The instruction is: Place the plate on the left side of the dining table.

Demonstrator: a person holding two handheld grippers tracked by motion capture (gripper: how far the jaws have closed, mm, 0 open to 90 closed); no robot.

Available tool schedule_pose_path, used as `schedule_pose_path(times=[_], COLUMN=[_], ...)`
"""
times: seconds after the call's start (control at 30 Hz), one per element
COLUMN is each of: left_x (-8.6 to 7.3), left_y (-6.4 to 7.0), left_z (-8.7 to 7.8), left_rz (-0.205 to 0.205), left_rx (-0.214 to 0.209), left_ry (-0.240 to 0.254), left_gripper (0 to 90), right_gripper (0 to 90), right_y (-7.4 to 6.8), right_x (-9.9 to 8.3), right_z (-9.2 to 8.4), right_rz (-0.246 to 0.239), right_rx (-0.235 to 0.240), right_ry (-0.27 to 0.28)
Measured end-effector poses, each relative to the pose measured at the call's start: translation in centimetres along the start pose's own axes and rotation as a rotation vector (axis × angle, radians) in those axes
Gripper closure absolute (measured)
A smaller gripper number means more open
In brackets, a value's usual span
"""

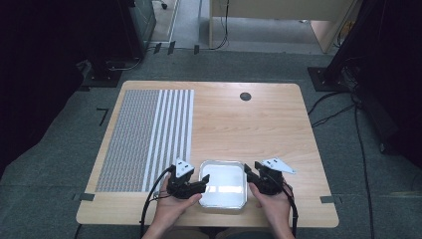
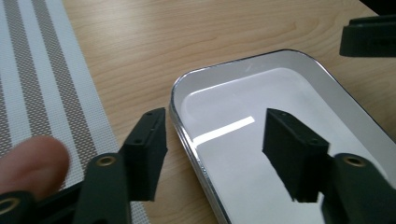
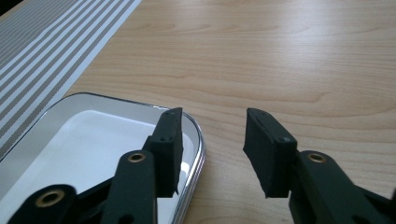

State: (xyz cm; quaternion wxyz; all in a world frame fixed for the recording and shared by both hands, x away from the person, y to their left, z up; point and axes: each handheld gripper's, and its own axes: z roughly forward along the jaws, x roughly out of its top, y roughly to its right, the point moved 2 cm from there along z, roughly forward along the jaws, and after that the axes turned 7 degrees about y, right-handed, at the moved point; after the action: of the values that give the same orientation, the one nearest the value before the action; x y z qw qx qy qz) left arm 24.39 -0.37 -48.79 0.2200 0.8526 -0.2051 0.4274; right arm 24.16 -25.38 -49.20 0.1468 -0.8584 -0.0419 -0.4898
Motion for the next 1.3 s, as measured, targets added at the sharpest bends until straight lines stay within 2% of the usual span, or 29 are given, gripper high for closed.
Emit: schedule_pose_path(times=[0.07, 0.23, 0.27, 0.33, 0.4, 0.6, 0.63, 0.7, 0.87, 1.03, 1.13, 1.17, 1.27, 1.3], left_x=[-0.1, -0.4, -0.5, -0.6, -0.6, -0.8, -0.9, -0.9, -1.0, -1.1, -1.1, -1.1, -1.1, -1.1], left_y=[0.2, 0.3, 0.3, 0.2, 0.1, -0.3, -0.3, -0.4, -0.6, -0.4, -0.5, -0.3, -0.2, -0.3], left_z=[0.1, 0.3, 0.4, 0.4, 0.4, 0.4, 0.5, 0.5, 0.5, 0.6, 0.6, 0.7, 0.8, 0.8], left_rz=[0.009, 0.026, 0.028, 0.030, 0.031, 0.043, 0.045, 0.047, 0.048, 0.066, 0.063, 0.067, 0.070, 0.070], left_rx=[-0.007, -0.008, -0.004, 0.000, -0.001, 0.009, 0.004, 0.004, -0.001, 0.014, 0.009, 0.004, 0.002, 0.001], left_ry=[-0.003, -0.018, -0.022, -0.037, -0.040, -0.064, -0.071, -0.073, -0.075, -0.076, -0.076, -0.076, -0.080, -0.085], left_gripper=[47.1, 59.4, 59.4, 65.3, 67.9, 75.3, 76.2, 77.6, 79.6, 79.4, 78.7, 78.7, 76.6, 76.6], right_gripper=[60.6, 62.5, 63.8, 69.7, 73.4, 78.5, 81.1, 83.3, 87.4, 88.5, 90.0, 88.7, 87.7, 86.1], right_y=[0.1, 0.1, 0.1, 0.3, 0.3, 0.2, 0.2, 0.3, 0.5, 0.7, 0.8, 0.7, 0.3, 0.1], right_x=[-0.1, -0.4, -0.4, -0.7, -0.9, -1.3, -1.3, -1.4, -1.6, -1.6, -1.3, -1.1, -1.1, -1.2], right_z=[0.0, 0.2, 0.2, 0.3, 0.2, 0.1, 0.1, 0.2, 0.3, 0.2, -0.1, -0.2, -0.2, -0.2], right_rz=[0.006, 0.006, 0.015, 0.070, 0.122, 0.156, 0.189, 0.216, 0.242, 0.266, 0.272, 0.334, 0.317, 0.284], right_rx=[-0.007, -0.001, 0.008, 0.073, 0.099, 0.087, 0.098, 0.104, 0.101, 0.111, 0.120, 0.203, 0.203, 0.158], right_ry=[0.014, -0.004, -0.002, -0.010, -0.017, -0.062, -0.078, -0.093, -0.116, -0.116, -0.103, -0.100, -0.097, -0.073])
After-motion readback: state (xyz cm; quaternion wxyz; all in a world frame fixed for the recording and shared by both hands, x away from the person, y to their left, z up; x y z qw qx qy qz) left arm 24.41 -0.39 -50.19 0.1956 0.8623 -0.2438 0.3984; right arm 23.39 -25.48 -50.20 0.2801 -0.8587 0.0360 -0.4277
